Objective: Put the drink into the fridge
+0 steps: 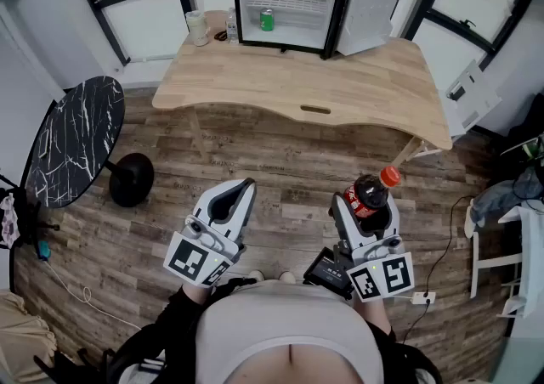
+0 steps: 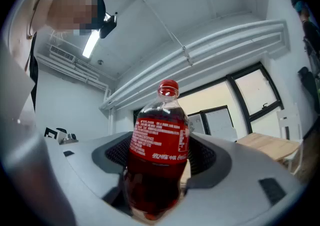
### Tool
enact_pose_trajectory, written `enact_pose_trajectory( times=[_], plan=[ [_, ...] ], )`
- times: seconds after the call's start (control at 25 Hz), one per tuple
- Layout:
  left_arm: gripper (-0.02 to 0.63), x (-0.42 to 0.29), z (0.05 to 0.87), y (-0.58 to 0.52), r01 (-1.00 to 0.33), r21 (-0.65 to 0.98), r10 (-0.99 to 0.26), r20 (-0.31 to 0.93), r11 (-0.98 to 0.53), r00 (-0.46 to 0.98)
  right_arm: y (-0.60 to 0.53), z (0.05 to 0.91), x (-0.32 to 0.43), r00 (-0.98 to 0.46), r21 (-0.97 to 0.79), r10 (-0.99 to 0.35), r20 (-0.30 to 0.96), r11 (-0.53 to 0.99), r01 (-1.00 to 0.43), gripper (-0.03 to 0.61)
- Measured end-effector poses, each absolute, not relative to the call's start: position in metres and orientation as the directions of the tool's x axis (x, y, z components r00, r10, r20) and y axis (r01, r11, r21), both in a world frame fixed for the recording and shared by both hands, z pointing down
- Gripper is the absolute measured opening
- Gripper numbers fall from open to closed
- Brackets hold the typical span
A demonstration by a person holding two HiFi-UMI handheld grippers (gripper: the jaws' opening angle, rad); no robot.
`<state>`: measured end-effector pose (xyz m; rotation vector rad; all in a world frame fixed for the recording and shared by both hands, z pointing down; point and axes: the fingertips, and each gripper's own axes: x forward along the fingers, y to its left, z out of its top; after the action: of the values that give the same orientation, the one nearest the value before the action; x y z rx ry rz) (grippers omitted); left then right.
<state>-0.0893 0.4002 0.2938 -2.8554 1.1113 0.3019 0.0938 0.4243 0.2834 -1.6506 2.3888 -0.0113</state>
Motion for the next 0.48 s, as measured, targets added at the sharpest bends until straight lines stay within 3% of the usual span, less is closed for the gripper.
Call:
enact_pose_trajectory(
  times=[0.48],
  plan=[
    [0.005,-0.0865,0.2933,0.3984,-0.677,0.012,-0.664,-0.203,-0.736,0.719,0.4199,0.2818,0.0905,-0.353,-0.143,-0.916,-0.191,0.382,-0.913,0.341]
  ],
)
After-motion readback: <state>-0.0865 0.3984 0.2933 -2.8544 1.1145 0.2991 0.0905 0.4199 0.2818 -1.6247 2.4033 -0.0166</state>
